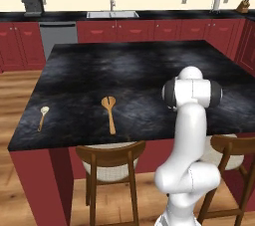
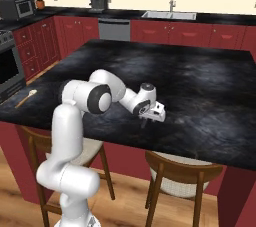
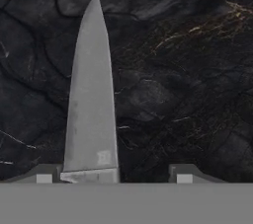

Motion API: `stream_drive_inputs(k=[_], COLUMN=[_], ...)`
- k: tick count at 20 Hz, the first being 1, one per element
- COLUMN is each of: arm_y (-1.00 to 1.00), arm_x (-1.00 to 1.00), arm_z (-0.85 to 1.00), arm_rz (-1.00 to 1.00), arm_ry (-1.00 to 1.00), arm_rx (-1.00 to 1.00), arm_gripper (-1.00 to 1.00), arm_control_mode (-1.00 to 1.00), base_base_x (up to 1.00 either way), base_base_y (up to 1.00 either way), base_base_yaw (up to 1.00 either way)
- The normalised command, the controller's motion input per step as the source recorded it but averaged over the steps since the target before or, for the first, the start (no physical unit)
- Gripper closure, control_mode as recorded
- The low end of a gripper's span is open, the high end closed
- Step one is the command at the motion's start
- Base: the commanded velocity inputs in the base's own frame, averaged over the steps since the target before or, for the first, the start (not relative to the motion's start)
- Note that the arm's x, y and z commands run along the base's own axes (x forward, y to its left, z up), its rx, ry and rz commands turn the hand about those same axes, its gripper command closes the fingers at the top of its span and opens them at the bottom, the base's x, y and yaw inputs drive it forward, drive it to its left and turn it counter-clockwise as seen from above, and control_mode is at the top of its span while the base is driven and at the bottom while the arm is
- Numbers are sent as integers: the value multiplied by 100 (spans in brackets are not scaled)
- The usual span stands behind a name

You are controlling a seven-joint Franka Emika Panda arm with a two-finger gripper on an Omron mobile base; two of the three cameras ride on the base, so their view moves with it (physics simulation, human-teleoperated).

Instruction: Pick up the metallic utensils from the counter and place them in the open drawer. Make sure not to pick up any wooden utensils.

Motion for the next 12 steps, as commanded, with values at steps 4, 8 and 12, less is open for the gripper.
stream_drive_inputs(k=[4,8,12], arm_y=[16,45,66], arm_x=[20,-5,-30], arm_z=[-87,-99,-100], arm_rz=[0,0,0], arm_ry=[1,0,0], arm_rx=[0,-1,0], arm_gripper=[100,100,100], arm_control_mode=[-100,-100,-100], base_base_x=[0,0,0], base_base_y=[0,0,0], base_base_yaw=[0,0,0])
